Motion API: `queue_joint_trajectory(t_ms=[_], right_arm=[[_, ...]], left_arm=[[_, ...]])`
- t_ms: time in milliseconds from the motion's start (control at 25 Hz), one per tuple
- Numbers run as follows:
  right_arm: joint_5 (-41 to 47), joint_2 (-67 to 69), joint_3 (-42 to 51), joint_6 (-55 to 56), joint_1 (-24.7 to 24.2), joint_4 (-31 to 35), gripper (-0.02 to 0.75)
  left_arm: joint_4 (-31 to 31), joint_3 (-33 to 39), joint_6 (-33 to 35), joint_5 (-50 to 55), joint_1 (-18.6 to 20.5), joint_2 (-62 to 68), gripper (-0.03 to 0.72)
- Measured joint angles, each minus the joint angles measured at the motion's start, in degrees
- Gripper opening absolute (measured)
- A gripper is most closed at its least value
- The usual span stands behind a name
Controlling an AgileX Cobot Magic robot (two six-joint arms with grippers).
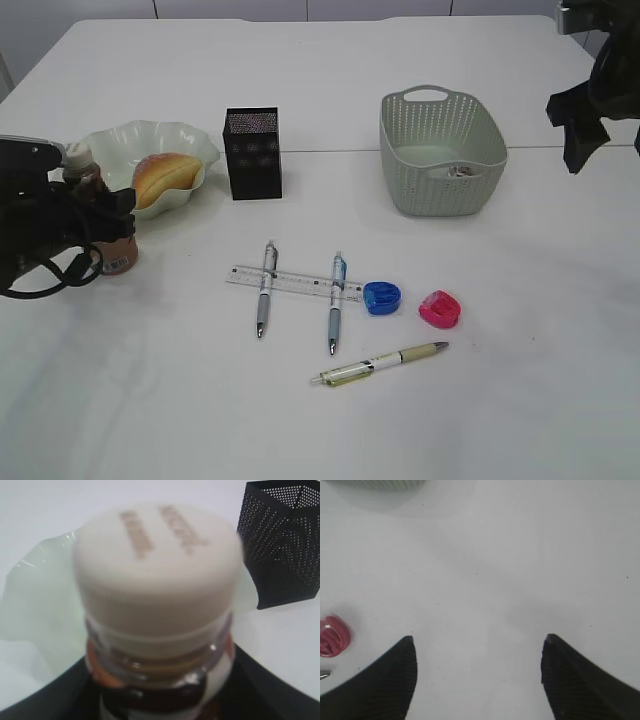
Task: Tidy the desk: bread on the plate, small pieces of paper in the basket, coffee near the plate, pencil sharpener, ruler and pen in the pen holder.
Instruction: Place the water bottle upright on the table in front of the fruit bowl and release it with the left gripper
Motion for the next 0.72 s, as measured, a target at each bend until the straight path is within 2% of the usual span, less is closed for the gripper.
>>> queue_joint_trajectory(t_ms=[720], right_arm=[[0.37, 0.0, 0.0, 0.0, 0.0, 0.0, 0.564]], left_arm=[[-0.64, 0.0, 0.25, 5.37, 0.0, -6.43, 0.508]])
